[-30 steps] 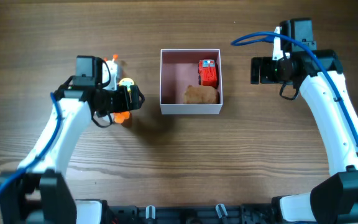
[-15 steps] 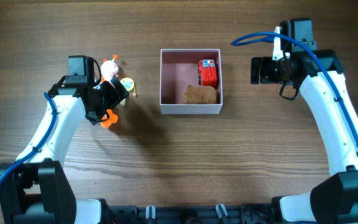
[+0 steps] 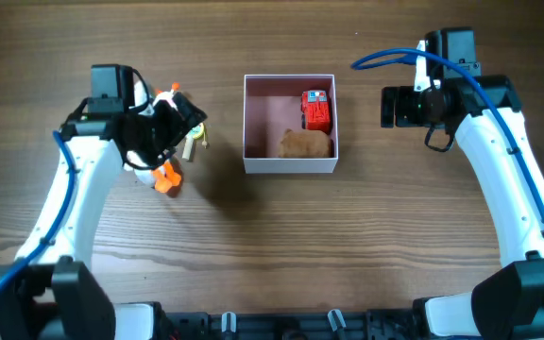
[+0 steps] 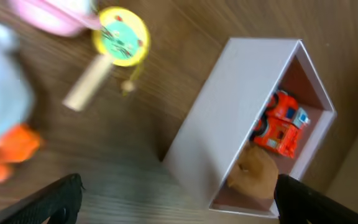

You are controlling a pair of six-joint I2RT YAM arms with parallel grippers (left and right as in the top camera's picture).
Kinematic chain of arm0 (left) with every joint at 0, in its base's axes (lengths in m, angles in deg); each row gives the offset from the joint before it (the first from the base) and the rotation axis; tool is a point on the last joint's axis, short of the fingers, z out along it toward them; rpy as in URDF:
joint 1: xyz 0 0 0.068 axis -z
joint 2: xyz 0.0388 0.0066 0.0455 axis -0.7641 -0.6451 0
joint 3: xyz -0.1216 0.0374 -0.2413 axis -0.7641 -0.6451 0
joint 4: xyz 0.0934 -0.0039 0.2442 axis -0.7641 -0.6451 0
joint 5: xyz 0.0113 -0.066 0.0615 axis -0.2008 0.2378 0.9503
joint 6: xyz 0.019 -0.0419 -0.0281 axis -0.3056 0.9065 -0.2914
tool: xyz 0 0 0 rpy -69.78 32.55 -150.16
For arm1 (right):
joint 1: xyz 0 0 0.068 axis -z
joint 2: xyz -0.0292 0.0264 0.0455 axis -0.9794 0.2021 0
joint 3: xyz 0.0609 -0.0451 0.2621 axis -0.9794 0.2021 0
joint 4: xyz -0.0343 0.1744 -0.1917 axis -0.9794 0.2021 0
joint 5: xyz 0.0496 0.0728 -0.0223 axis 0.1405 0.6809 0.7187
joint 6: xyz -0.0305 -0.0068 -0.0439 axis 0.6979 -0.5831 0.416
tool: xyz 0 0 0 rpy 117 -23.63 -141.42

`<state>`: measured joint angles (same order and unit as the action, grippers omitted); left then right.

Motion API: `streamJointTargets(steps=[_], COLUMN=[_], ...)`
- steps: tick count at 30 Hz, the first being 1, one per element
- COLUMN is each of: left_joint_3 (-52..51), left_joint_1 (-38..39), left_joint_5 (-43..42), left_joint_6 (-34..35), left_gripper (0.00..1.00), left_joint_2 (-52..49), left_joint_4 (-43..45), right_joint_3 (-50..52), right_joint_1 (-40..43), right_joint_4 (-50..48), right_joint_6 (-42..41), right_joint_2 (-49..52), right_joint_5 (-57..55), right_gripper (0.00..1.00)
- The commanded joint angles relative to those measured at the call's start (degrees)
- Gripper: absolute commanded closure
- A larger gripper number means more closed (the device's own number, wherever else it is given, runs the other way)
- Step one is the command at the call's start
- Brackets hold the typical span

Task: Pack container
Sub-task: 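Reach the left gripper to the white plush duck and grasp it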

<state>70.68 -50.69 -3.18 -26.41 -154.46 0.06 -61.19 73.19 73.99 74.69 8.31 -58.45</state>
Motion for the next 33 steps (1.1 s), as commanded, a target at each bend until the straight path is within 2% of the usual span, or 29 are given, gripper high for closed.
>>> streamJointTargets(steps=[1, 3, 5, 21, 22, 23, 24, 25, 27, 28, 29, 31, 32, 33], left_joint_3=[2.4, 2.4, 2.2, 2.1, 2.1, 2.1, 2.1, 2.1, 2.1, 2.1, 2.1, 2.1, 2.1, 2.1], left_joint_1=[-0.3, -0.3, -0.3, -2.1, -2.1, -2.1, -2.1, -2.1, -2.1, -2.1, -2.1, -2.1, -2.1, -2.1], left_joint_5=[18.0, 27.8, 30.8, 30.7, 30.7, 30.7, 30.4, 30.2, 29.2, 28.3, 28.3, 28.3, 28.3, 28.3], left_joint_6=[0.6, 2.3, 2.8, 3.5, 3.3, 2.6, 1.8, 1.8, 1.8, 1.8, 1.8, 1.8, 1.8, 1.8], left_gripper=[0.0, 0.0, 0.0, 0.02, 0.06, 0.17, 0.37, 0.64, 0.92, 0.92, 0.75, 0.55, 0.41, 0.37], left_joint_2=[3.7, 4.0, 3.6, -10.9, -11.5, -11.9, -12.1, -12.2, -12.2, -12.2, -12.2, -12.2, -12.2, -12.2], left_joint_4=[-4.3, -8.7, -10.0, -8.7, -8.3, -7.9, -7.5, -7.5, -7.6, -8.0, -8.2, -8.4, -8.4, -8.4], right_joint_3=[-1.0, -1.0, -1.0, -1.0, -1.0, -1.0, -1.0, -1.0, -1.0, -1.0, -1.0, -1.0, -1.0, -1.0], right_joint_1=[0.0, 0.0, 0.0, 0.0, 0.0, 0.0, 0.0, 0.0, 0.0, 0.0, 0.0, 0.0, 0.0, 0.0], right_joint_4=[-0.2, -0.2, -0.2, -0.2, -0.2, -0.2, -0.2, -0.2, -0.3, -0.3, -0.3, -0.3, -0.3, -0.3], right_joint_6=[-1.0, -1.0, -1.0, -1.0, -0.9, -0.9, -1.0, -0.9, -0.9, -1.0, -1.0, -1.0, -1.0, -1.0], right_joint_2=[-0.9, -0.9, -0.9, -0.9, -0.9, -0.9, -0.9, -0.9, -0.9, -0.9, -0.9, -0.9, -0.9, -0.9], right_joint_5=[-0.8, -0.8, -0.8, -0.8, -0.8, -0.8, -0.8, -0.8, -0.8, -0.8, -0.8, -0.8, -0.8, -0.8], right_gripper=[0.0, 0.01, 0.0, 0.01, 0.01, 0.01, 0.01, 0.0, 0.01, 0.0, 0.0, 0.01, 0.01, 0.01])
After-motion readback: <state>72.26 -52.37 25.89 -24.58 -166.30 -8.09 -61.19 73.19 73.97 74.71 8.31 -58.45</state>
